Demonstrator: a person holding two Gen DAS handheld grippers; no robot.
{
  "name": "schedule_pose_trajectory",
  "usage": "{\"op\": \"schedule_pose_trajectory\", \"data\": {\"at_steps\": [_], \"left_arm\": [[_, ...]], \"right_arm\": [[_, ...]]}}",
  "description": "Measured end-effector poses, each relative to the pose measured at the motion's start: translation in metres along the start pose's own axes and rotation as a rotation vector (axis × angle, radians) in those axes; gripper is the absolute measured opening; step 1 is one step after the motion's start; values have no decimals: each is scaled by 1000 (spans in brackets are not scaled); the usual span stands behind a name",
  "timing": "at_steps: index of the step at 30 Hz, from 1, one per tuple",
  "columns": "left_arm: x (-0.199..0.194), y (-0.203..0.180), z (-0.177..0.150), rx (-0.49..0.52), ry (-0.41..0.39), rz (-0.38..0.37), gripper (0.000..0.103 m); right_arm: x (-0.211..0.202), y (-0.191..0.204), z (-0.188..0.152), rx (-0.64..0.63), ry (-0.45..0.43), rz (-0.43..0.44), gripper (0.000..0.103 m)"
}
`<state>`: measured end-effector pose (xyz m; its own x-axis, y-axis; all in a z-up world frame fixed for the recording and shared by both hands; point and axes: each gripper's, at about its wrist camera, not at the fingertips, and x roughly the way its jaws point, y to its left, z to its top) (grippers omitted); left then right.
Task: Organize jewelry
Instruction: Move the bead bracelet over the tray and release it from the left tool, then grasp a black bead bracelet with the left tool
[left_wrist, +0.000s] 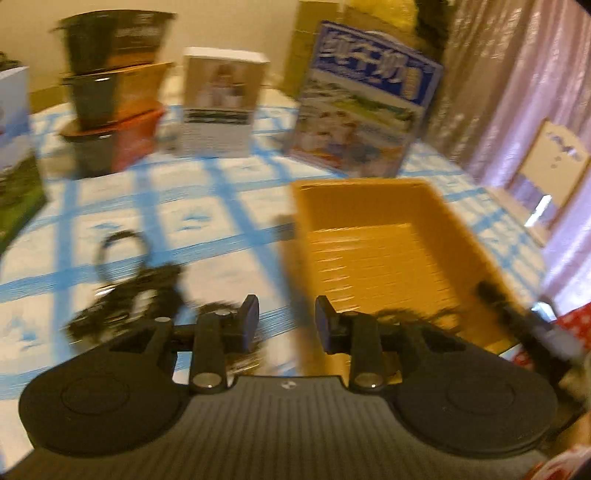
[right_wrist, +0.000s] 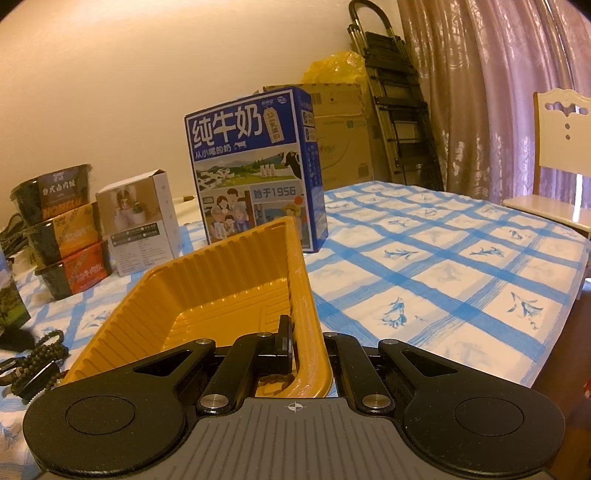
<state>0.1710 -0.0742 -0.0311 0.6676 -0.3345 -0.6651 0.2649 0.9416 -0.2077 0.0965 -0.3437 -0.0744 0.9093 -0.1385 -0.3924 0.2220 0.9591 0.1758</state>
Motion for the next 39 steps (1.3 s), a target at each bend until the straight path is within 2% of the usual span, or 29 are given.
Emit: {"op": "schedule_pose_trajectory", "data": {"at_steps": [6,10,17,23,33,39], "left_arm": [[2,24,-20,8,45,103,29],[7,25,-29,54,57,119,30],[30,31,-22,23,64,127,29],[53,32,-16,30,83,172,28],[77,35,-12,-17,119,191,9],[65,37,-1,-46,84,158,6]], "right_arm": [[-2,1,1,-4,-13,-20,4],[-2,1,1,-3,-12,-20,4],[-2,0,1,-1,-10,-20,4],[-2,0,1,-2,-10,-20,4],[-2,0,1,0,-9,-20,4],[-2,0,1,-1,-10,-19,4]]}}
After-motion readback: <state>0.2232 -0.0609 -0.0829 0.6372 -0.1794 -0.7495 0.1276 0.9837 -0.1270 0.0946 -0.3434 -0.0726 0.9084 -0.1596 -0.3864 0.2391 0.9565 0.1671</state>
